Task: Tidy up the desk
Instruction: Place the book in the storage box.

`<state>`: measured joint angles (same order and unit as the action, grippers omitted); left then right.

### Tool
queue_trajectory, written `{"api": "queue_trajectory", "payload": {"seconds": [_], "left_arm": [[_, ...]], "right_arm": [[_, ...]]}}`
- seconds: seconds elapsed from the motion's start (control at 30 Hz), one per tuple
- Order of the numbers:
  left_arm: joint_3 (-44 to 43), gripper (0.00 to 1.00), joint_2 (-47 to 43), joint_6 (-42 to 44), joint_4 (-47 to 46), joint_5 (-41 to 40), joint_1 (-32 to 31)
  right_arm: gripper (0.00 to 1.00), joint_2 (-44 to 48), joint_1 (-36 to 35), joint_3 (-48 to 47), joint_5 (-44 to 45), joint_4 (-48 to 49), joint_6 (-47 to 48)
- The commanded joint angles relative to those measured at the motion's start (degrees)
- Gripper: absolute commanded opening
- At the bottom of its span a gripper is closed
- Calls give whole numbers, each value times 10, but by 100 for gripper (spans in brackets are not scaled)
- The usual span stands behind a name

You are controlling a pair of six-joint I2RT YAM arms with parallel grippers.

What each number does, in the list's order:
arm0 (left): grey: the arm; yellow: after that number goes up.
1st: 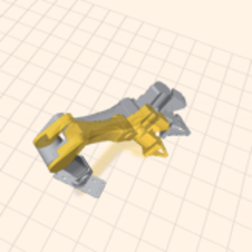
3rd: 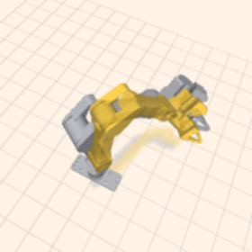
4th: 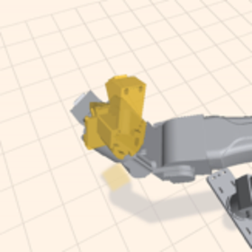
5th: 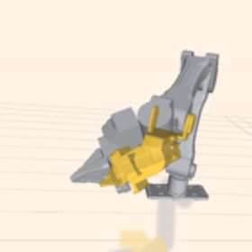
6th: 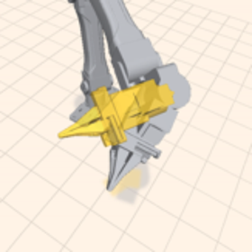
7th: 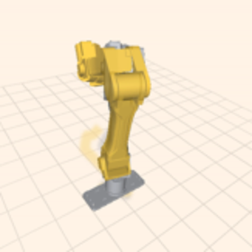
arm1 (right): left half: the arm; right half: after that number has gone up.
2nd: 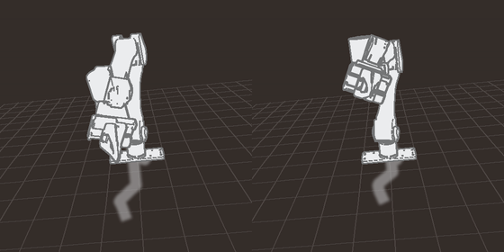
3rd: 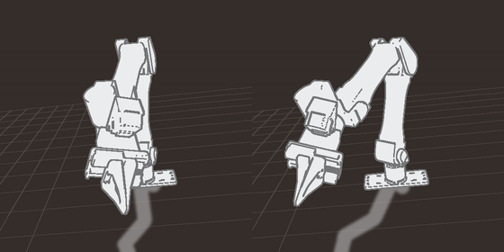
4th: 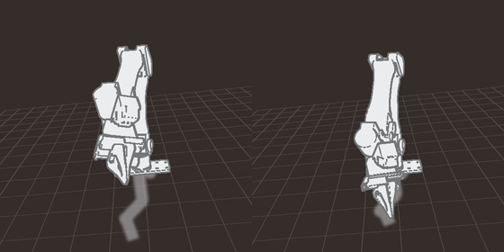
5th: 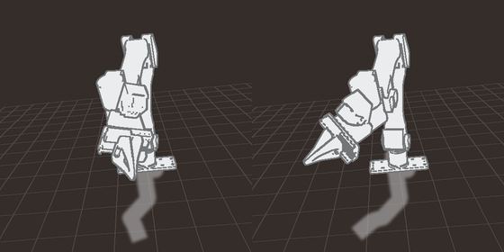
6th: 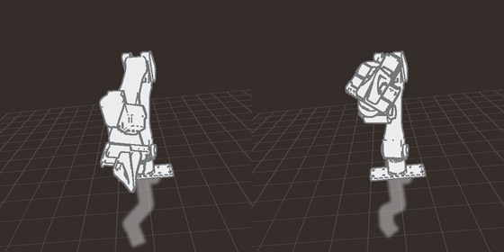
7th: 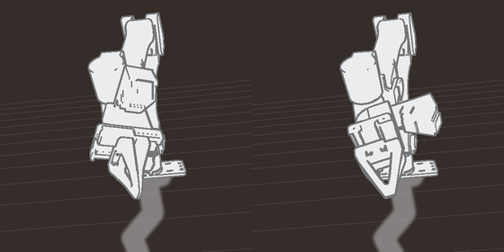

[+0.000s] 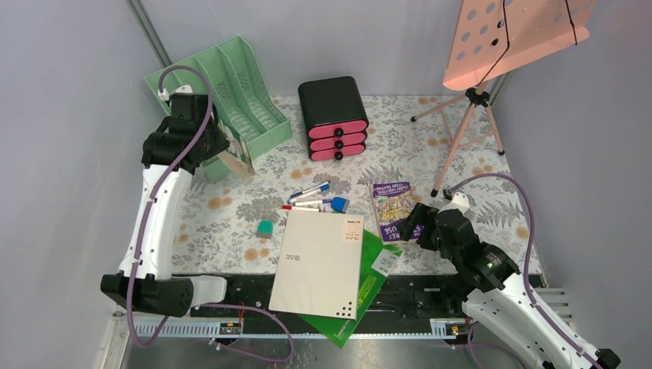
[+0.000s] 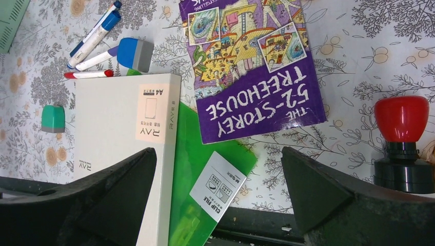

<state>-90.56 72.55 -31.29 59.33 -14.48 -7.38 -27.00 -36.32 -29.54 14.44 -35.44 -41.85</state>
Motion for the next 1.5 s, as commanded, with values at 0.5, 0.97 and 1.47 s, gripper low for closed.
{"api": "queue_trajectory", "payload": {"seconds": [0.5,0.97,1.47], "left_arm": [[-76,0,53,19,-91,-144,71],[-95,0,126,26,-122,-158,113],[-55,0,133,36,-213,-144,130]], "right_arm": [[99,16,1,8,8,19,7],[99,2,1,8,8,25,3],[100,-1,1,10,9,32,1]]}}
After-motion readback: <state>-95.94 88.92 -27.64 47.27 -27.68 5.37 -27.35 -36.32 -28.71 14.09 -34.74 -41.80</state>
